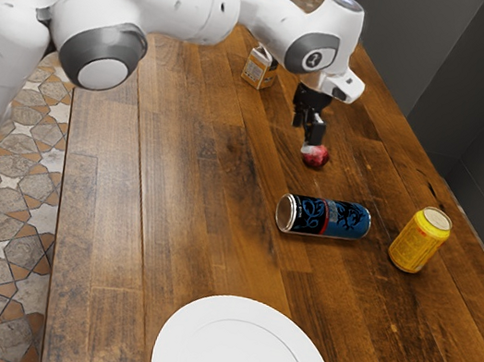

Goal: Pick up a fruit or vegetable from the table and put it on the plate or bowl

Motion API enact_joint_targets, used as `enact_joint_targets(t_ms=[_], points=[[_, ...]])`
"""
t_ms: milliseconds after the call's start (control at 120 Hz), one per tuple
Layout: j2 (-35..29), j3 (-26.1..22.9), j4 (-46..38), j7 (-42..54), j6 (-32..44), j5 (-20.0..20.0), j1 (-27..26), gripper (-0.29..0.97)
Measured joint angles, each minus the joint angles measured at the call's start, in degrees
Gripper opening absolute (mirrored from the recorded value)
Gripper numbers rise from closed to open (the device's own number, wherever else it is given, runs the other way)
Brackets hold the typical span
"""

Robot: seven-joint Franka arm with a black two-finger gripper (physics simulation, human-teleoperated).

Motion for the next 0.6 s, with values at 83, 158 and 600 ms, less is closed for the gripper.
enact_joint_targets(t_ms=[83, 158, 600], points=[[1.7, -0.1, 2.4, 1.3, 0.1, -0.7, 1.1, 0.65], [2.7, -0.2, 3.9, 2.4, 0.9, -1.3, 1.6, 0.65], [9.3, -11.1, 6.6, 6.7, 12.8, -3.1, 13.6, 0.65]])
